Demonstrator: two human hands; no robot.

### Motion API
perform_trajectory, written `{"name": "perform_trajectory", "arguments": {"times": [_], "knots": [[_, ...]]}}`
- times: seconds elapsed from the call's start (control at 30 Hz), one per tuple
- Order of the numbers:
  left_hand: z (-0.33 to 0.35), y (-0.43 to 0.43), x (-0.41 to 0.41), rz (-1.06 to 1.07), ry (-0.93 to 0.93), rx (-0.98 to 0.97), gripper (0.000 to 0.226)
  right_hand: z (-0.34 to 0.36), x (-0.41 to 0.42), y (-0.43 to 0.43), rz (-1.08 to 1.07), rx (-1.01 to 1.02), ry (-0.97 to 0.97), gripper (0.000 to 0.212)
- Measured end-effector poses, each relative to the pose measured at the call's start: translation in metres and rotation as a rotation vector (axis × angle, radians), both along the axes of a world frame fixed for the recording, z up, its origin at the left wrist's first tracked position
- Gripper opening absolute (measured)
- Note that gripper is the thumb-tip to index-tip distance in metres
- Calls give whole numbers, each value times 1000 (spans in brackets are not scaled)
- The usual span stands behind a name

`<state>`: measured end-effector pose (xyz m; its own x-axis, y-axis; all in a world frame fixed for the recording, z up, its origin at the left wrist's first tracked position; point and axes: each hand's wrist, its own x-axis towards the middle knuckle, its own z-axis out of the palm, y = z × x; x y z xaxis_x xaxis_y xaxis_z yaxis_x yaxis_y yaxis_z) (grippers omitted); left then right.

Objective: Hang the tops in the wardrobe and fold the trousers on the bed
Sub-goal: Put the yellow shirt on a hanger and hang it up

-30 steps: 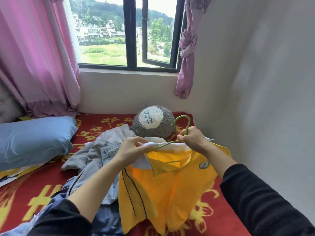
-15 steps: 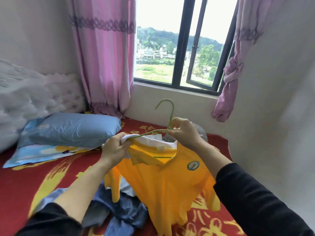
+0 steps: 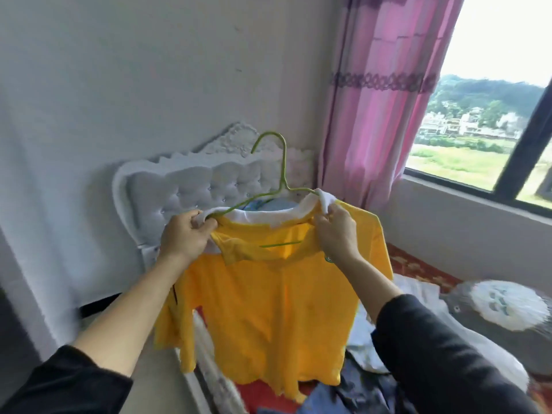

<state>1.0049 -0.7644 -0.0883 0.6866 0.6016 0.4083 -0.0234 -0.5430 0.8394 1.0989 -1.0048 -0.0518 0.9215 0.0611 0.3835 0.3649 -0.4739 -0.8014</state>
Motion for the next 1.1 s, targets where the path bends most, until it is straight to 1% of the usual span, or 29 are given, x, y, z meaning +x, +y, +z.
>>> {"name": "perform_trajectory", "arguments": {"times": [0.1,0.2,0.27,0.33,0.37,0.4,0.43,0.47,0.5,0.53,0.57,0.6,0.63,0.67,0.73,0.77,0.8,0.87,0.93,1.0,1.03,1.1], "knots": [[3,70,-41,207,11,5,29,-10,-30,90,230,-39,9,14],[4,137,-83,362,12,-3,20,-32,-56,167,449,-149,35,14],[2,182,-115,422,24,-3,17,-53,-66,213,558,-329,65,14],[-4,224,-147,449,51,17,15,-70,-73,249,649,-538,147,6],[-6,243,-161,452,67,32,16,-74,-76,267,674,-566,174,8],[-8,262,-177,459,85,46,18,-73,-80,288,696,-542,179,18],[-8,279,-191,469,106,66,19,-69,-85,308,691,-462,156,28],[-8,292,-201,482,120,86,19,-62,-90,326,663,-352,111,34],[-6,307,-214,506,129,102,18,-54,-96,349,630,-248,29,35],[-4,320,-226,524,138,115,15,-46,-103,371,597,-192,-81,34],[-1,334,-237,540,148,122,13,-39,-112,395,595,-211,-193,37],[1,349,-247,550,158,123,12,-32,-121,419,623,-280,-288,42],[2,359,-254,557,173,118,11,-28,-130,442,663,-366,-355,46],[5,371,-264,569,188,114,12,-23,-139,468,724,-430,-388,44],[5,396,-282,575,205,87,13,-16,-159,515,815,-431,-348,23],[5,409,-290,580,216,84,15,-12,-168,535,844,-389,-316,23],[3,421,-296,586,239,97,19,-10,-176,550,861,-360,-297,30],[1,448,-310,594,296,153,36,-7,-192,582,899,-348,-304,36],[-2,476,-317,624,332,182,50,-9,-205,611,928,-342,-305,34],[-3,499,-317,664,342,213,53,-13,-213,637,964,-329,-331,32],[-3,508,-314,652,342,230,52,-16,-215,650,985,-340,-342,33],[-6,530,-305,611,409,247,47,-21,-215,676,1033,-363,-343,33]]}}
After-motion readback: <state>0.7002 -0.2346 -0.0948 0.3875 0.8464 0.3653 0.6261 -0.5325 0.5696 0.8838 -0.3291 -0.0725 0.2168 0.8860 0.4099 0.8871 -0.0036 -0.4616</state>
